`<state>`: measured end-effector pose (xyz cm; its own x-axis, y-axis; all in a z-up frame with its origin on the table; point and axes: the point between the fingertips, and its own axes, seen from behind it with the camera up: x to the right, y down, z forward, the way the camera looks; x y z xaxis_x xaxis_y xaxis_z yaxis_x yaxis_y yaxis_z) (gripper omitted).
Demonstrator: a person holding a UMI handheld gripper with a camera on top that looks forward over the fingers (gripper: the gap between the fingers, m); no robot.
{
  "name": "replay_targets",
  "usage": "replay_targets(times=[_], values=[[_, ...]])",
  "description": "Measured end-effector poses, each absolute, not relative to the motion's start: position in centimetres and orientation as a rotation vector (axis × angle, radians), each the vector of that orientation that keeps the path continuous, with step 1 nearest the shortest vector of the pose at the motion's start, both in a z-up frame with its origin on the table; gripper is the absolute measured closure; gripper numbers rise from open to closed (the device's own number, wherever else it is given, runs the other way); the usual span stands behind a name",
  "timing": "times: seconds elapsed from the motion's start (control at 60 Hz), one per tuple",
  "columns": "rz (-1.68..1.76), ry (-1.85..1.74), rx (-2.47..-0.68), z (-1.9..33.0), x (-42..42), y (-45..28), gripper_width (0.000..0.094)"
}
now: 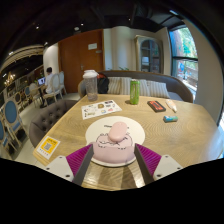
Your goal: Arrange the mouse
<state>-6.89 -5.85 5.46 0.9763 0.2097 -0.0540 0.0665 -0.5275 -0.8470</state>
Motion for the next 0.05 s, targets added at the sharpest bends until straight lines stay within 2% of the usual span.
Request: replay_targets(times=[0.05], values=[[0.216, -0.174, -2.115, 5.8, -5.9, -7.7, 0.0081]])
